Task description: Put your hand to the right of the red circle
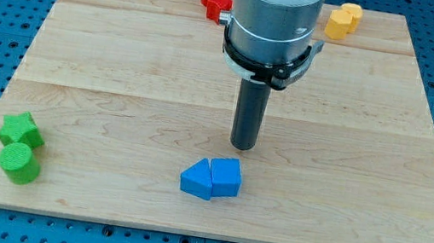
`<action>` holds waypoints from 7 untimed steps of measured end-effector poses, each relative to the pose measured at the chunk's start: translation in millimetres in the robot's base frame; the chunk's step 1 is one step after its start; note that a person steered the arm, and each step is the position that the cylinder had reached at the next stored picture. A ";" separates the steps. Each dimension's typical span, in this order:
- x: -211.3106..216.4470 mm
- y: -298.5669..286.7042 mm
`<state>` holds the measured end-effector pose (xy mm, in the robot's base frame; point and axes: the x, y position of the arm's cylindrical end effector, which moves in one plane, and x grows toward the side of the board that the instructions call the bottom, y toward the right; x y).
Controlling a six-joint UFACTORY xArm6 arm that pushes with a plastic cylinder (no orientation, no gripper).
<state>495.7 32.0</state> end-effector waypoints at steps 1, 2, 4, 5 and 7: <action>0.0 0.1; 0.7 12.3; 3.0 4.8; -0.5 4.8; -83.5 -1.7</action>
<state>412.2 30.2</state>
